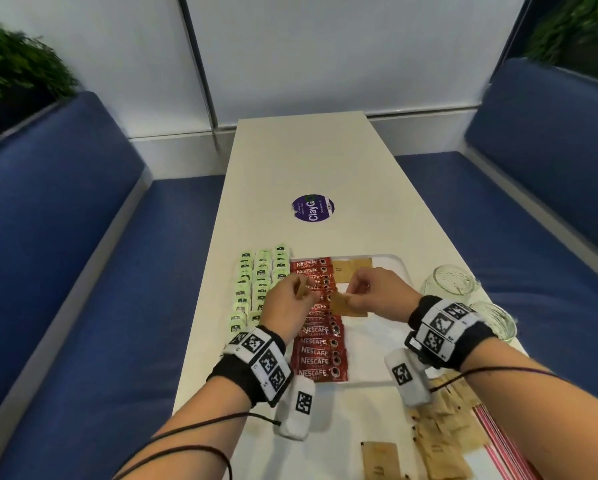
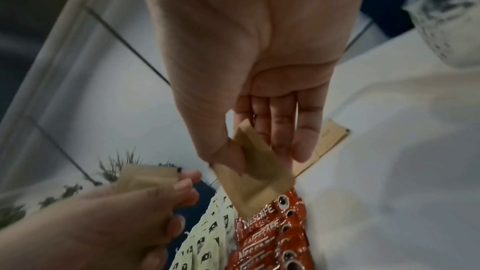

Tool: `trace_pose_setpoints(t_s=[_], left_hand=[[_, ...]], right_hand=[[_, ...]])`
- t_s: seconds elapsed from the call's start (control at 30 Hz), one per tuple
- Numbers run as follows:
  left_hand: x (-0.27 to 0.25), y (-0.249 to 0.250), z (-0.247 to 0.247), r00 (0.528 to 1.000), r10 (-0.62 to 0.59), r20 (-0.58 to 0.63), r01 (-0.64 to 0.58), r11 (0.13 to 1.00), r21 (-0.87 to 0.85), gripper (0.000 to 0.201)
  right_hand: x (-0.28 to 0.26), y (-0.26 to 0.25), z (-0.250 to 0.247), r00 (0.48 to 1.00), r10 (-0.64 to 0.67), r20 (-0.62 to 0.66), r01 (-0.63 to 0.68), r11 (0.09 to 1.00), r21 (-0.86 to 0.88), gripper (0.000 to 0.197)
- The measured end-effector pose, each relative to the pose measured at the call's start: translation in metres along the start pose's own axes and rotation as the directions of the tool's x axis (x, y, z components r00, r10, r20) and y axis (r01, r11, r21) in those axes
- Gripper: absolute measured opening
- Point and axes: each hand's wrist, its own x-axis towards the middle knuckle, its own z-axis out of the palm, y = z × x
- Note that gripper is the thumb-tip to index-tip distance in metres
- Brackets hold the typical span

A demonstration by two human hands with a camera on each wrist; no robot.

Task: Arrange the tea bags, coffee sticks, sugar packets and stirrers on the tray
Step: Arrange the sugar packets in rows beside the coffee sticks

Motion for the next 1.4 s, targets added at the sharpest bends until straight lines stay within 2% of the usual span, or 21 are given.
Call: trace_pose_setpoints(t_s=[0.1,0.17,0.23,0.3,0.4,0.5,0.63,0.73,0.87,1.0,1.1,1.27,1.4], left_hand=[[0.001,0.005,-0.002,0.982,0.158,0.106,-0.175,0.968,0.181,0.023],[-0.001,0.008,0.0,0.971,0.171,0.165,-0.206,0.952,0.226,0.023],[-0.002,0.008,0.002,0.975,0.153,0.162,-0.184,0.962,0.202,0.012],[-0.004,0.006,0.005,0.983,0.124,0.134,-0.14,0.983,0.119,0.016],[-0.004,0.003,0.006,0.996,0.009,0.092,-0.002,0.997,-0.077,0.018],[-0.002,0.001,0.006,0.99,-0.085,0.113,0.111,0.961,-0.253,0.006],[0.007,-0.003,0.008,0.969,-0.152,0.197,0.211,0.921,-0.328,0.014],[0.013,-0.005,0.006,0.923,-0.242,0.3,0.364,0.803,-0.471,0.021],[0.022,-0.009,-0.001,0.882,-0.277,0.383,0.464,0.658,-0.593,0.02],[0.03,-0.017,-0.006,0.864,-0.283,0.416,0.502,0.55,-0.668,0.028],[0.033,-0.023,-0.006,0.865,-0.283,0.415,0.502,0.535,-0.68,0.027],[0.03,-0.028,-0.006,0.878,-0.294,0.377,0.477,0.576,-0.664,0.025],[0.026,-0.027,-0.009,0.895,-0.273,0.352,0.445,0.593,-0.671,0.022]], right_hand=[[-0.003,-0.01,-0.007,0.995,-0.079,0.066,0.085,0.992,-0.092,0.01],[-0.002,-0.017,-0.009,0.989,-0.126,0.079,0.13,0.99,-0.05,0.013],[0.0,-0.02,-0.01,0.988,-0.146,0.059,0.143,0.989,0.041,0.015],[0.001,-0.02,-0.009,0.992,-0.126,0.006,0.123,0.978,0.168,0.019],[0.0,-0.015,-0.003,0.997,0.006,-0.074,0.027,0.9,0.435,0.018],[-0.001,-0.004,0.005,0.992,0.117,-0.045,-0.069,0.811,0.582,0.017],[0.003,0.008,0.014,0.989,0.145,-0.006,-0.112,0.791,0.601,0.009],[0.015,0.023,0.014,0.974,0.224,-0.046,-0.156,0.799,0.581,0.014],[0.038,0.053,0.005,0.925,0.363,-0.114,-0.306,0.887,0.345,0.015],[0.054,0.061,0.01,0.908,0.414,-0.064,-0.384,0.884,0.266,0.015],[0.062,0.059,0.016,0.897,0.437,-0.06,-0.407,0.873,0.269,0.011],[0.069,0.054,0.019,0.87,0.48,-0.114,-0.426,0.847,0.319,0.012],[0.073,0.055,0.023,0.872,0.472,-0.128,-0.417,0.856,0.306,0.015]])
